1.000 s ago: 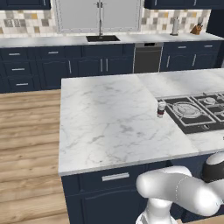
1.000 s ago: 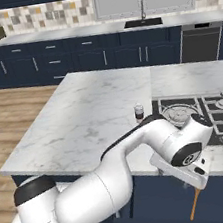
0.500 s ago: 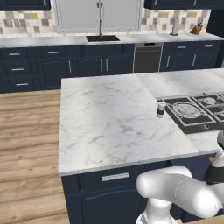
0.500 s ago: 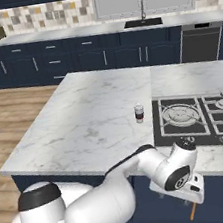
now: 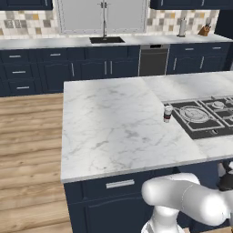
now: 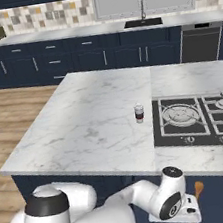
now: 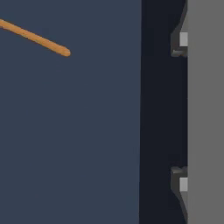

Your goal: Pick the wooden spoon from the drawer and place it on the counter.

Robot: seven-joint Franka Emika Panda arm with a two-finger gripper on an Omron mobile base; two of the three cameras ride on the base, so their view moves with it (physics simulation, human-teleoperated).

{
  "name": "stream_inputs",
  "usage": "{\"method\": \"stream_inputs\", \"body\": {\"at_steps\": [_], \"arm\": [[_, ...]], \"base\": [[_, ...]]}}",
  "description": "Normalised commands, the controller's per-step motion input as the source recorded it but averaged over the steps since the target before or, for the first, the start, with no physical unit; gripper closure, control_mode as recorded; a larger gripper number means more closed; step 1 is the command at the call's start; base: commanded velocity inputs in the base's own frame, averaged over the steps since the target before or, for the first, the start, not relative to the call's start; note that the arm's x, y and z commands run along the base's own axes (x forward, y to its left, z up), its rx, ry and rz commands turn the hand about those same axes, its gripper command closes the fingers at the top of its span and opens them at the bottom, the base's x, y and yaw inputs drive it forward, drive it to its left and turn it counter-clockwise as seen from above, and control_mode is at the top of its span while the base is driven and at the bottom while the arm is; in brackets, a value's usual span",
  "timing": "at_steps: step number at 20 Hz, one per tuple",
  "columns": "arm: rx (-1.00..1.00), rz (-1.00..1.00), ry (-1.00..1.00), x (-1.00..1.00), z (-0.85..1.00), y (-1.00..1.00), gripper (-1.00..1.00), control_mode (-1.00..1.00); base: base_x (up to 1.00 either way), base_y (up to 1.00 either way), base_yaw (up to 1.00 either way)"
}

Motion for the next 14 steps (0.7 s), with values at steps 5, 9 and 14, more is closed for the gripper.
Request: {"method": "stream_inputs", "body": {"at_steps": [5,9,14], "arm": [[0.01,0.27,0.01,-0.94,-0.43,-0.29,-1.00,-1.00],[0.05,0.20,-0.02,-1.00,-0.18,-0.48,-1.00,-1.00],[0.17,0.04,-0.09,-0.35,0.43,-0.58,-1.00,-1.00]], "base": [[0.00,0.00,0.00],[0.00,0.00,0.00],[0.00,0.00,0.00]]}}
